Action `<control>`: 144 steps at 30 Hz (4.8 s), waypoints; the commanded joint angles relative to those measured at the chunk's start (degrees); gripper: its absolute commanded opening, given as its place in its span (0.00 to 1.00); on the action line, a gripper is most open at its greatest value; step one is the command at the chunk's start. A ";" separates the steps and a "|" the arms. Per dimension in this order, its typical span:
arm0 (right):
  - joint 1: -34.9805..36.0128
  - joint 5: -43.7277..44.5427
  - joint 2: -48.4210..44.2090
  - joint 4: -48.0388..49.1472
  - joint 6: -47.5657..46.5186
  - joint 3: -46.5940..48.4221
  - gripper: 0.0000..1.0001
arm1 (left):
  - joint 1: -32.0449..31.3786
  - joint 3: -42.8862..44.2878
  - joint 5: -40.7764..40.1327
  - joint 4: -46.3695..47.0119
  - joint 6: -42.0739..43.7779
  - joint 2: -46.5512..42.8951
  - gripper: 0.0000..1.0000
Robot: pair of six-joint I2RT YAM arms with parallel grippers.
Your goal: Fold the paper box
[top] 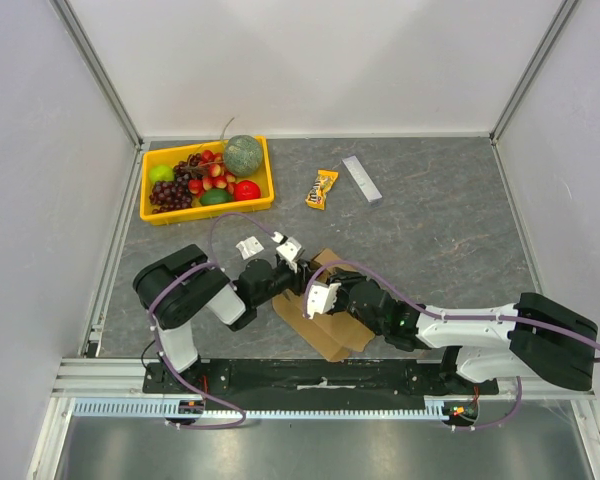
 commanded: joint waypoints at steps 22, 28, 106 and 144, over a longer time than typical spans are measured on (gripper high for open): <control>0.38 -4.51 -0.49 5.10 8.78 -1.26 0.42 | -8.81 5.46 -17.65 10.55 4.22 5.50 0.42; 0.29 -4.51 -0.40 4.13 9.84 -0.55 0.42 | -9.70 6.60 -19.41 11.96 5.10 6.65 0.51; -20.10 -15.66 -2.60 -15.11 45.96 10.61 0.00 | -11.89 1.76 -13.53 17.76 5.89 4.89 0.46; -20.19 4.95 -12.61 -39.24 61.05 18.50 0.26 | -12.07 -1.40 -17.83 -43.99 -4.74 -49.77 0.64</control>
